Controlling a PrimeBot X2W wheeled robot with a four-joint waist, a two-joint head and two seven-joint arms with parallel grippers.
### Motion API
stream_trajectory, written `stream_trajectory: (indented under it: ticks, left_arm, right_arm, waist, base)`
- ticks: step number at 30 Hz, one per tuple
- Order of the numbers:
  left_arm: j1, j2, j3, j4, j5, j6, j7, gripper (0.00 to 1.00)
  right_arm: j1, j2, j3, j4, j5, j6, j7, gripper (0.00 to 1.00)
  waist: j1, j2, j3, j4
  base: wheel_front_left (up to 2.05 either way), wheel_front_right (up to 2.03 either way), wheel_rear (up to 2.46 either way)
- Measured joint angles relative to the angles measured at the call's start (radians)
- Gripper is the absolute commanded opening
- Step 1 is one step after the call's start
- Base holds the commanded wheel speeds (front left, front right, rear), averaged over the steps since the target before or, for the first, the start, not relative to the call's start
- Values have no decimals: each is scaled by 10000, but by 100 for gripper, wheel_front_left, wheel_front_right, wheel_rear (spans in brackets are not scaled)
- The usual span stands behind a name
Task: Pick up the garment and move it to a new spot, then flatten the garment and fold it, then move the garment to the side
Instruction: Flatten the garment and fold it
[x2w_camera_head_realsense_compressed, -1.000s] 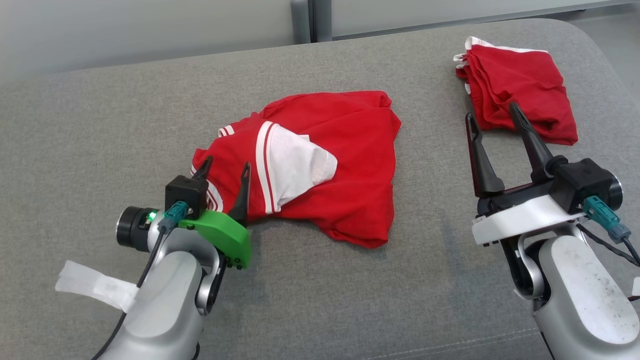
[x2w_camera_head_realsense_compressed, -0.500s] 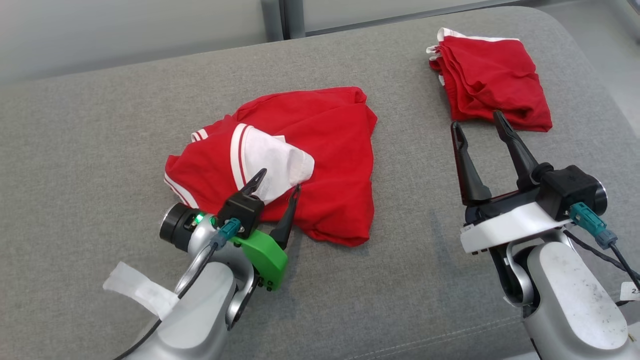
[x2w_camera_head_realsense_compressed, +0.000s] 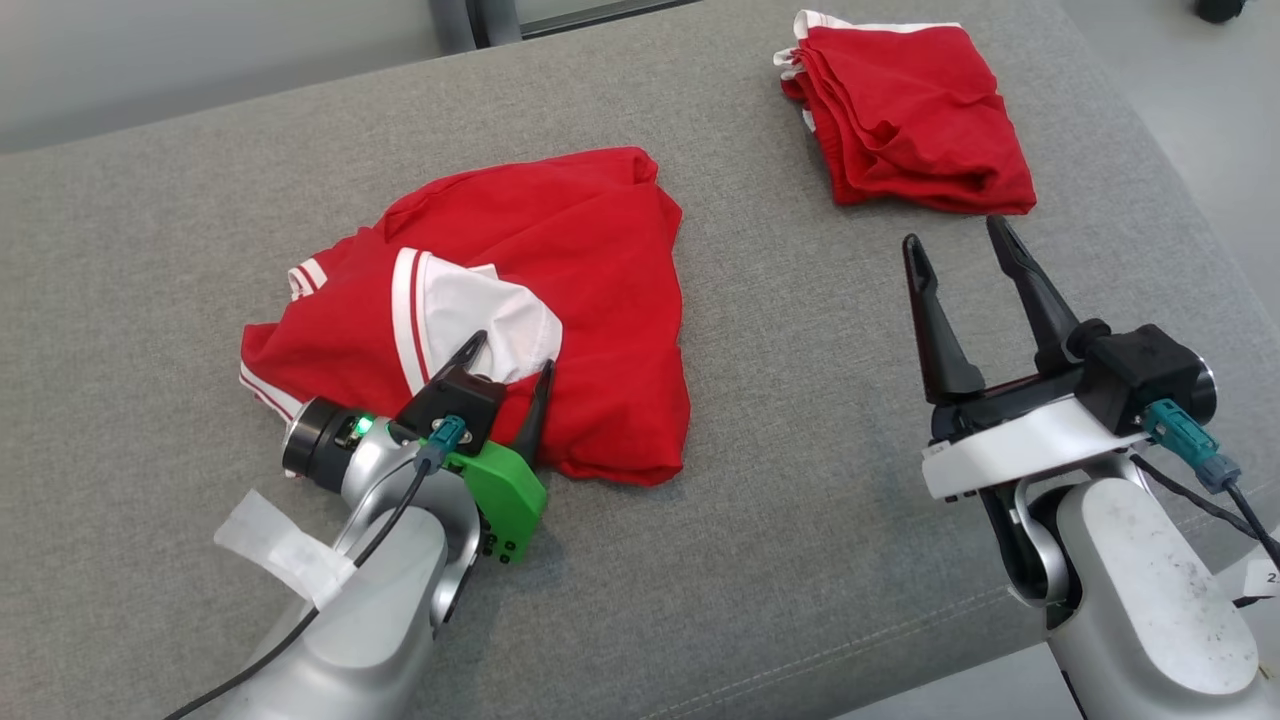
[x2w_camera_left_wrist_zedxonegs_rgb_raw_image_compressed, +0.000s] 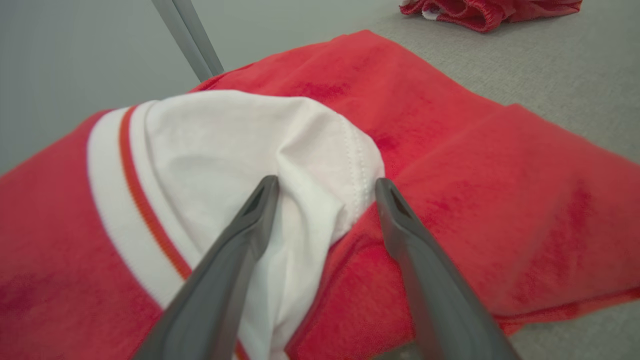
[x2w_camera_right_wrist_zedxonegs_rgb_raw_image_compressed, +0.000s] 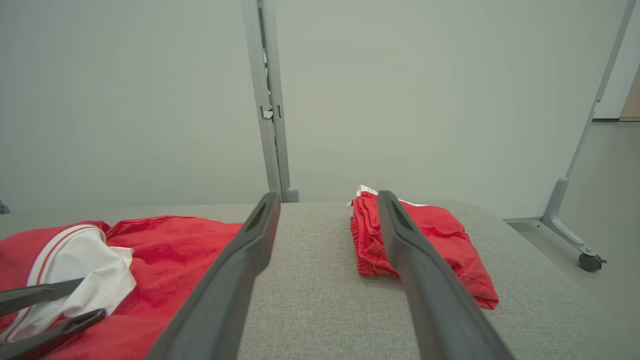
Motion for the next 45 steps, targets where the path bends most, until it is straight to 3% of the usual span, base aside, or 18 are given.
stream_trajectory:
  ticks: [1,2,3,11,18,24,30,35,39,45]
  left_arm:
    - [-35,-2,0,81,56,2,0,85]
    - [-56,-4,-2,142,84,6,-2,37]
    - [-63,-2,-17,180,90,6,-4,0]
    - [-222,-8,-42,117,104,10,-58,0]
    - [-263,-33,349,-949,65,130,-148,0]
    - [-325,35,1808,-3386,56,370,-146,0]
    - [114,988,3670,-5158,61,497,-194,0]
    - [1566,1114,4715,-5382,-2,497,-192,0]
    - [2479,1074,5398,-5358,-19,499,-192,0]
    - [3328,593,5505,-5323,-127,497,-192,0]
  right_arm:
    - [0,-10,-59,0,0,-4,0,100]
    - [0,-13,-123,0,0,-13,0,100]
    - [0,-21,-201,-2,0,-19,0,100]
    - [0,-63,-322,-29,-56,-86,0,100]
    - [19,-111,-337,40,-58,-48,0,100]
    - [177,-161,-249,412,-58,102,0,100]
    - [484,-157,-176,775,-46,188,0,100]
    - [497,-176,-201,1012,23,207,0,100]
    - [432,-305,-86,1214,25,468,100,100]
    - [-452,-685,69,1638,19,924,652,100]
  waist:
    - [0,0,42,-32]
    - [0,0,77,-52]
    - [0,0,104,-55]
    - [0,0,80,261]
    - [0,0,-84,765]
    - [0,0,-282,1306]
    - [0,-1,-475,1858]
    - [0,0,-590,2221]
    - [0,0,-596,2424]
    - [0,0,-411,2575]
  base:
    - [0,0,0]
    - [0,0,0]
    - [0,0,0]
    - [0,0,0]
    - [0,0,0]
    - [0,0,0]
    - [0,0,0]
    - [0,0,0]
    - [0,0,0]
    - [0,0,0]
